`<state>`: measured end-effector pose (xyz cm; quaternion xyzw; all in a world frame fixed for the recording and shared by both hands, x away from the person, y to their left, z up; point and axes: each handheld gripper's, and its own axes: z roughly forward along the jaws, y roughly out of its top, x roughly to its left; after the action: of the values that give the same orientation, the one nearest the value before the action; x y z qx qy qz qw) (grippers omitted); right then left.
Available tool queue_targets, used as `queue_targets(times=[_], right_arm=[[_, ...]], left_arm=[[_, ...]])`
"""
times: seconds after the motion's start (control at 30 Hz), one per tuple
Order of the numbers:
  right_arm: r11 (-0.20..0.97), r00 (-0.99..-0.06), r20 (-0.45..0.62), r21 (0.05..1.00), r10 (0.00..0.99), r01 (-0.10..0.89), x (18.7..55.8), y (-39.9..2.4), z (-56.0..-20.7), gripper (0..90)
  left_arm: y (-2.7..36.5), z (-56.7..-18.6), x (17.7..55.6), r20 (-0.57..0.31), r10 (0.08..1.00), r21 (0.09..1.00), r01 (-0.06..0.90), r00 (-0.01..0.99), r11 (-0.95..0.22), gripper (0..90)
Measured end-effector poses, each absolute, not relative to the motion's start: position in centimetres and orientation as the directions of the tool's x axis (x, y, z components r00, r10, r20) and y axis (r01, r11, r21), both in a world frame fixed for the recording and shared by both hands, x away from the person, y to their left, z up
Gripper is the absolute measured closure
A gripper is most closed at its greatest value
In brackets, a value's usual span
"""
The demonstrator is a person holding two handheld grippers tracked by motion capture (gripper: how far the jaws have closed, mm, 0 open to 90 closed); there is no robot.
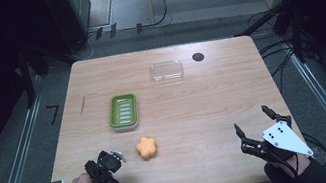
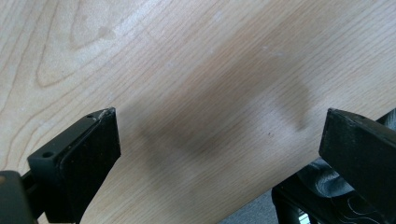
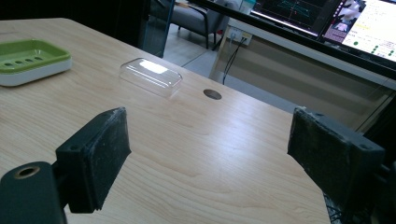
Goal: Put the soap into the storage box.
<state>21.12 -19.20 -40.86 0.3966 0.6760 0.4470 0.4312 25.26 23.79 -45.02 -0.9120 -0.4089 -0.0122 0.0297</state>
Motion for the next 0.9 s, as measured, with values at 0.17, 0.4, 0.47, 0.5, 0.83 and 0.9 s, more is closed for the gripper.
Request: queue_targets(times=[0.17, 0.4, 0.47, 0.5, 0.83, 0.9], right_arm=[[0.287, -0.315, -0.229, 0.946, 0.921, 0.151, 21.1, -19.1, -40.8, 13.4], [0.297, -0.316, -0.240, 0.944, 0.918, 0.145, 21.0, -18.8, -40.7, 13.4], [0.300, -0.317, -0.242, 0.943, 0.917, 0.146, 21.0, -18.7, -40.7, 13.4], [0.302, -0.318, -0.245, 0.942, 0.916, 0.145, 21.1, -18.7, -40.7, 13.4], [0.304, -0.319, -0.247, 0.941, 0.915, 0.145, 21.0, -18.8, -40.7, 13.5], [0.305, -0.320, -0.247, 0.941, 0.915, 0.145, 21.0, -18.8, -40.7, 13.4]], left_arm=[[23.5, -44.9, 25.3, 0.042, 0.738, -0.033, 0.739, 0.673, -0.672, 0.0], [22.6, -44.3, 25.9, 0.056, 0.717, 0.000, 0.718, 0.695, -0.696, 0.0], [22.3, -44.1, 26.3, 0.057, 0.710, -0.002, 0.711, 0.702, -0.703, 0.0], [22.3, -44.1, 26.3, 0.057, 0.710, -0.002, 0.711, 0.702, -0.703, 0.0], [21.3, -43.8, 27.6, 0.046, 0.703, 0.019, 0.703, 0.709, -0.711, 0.0], [21.1, -43.8, 27.8, 0.040, 0.702, 0.025, 0.701, 0.711, -0.712, 0.0]])
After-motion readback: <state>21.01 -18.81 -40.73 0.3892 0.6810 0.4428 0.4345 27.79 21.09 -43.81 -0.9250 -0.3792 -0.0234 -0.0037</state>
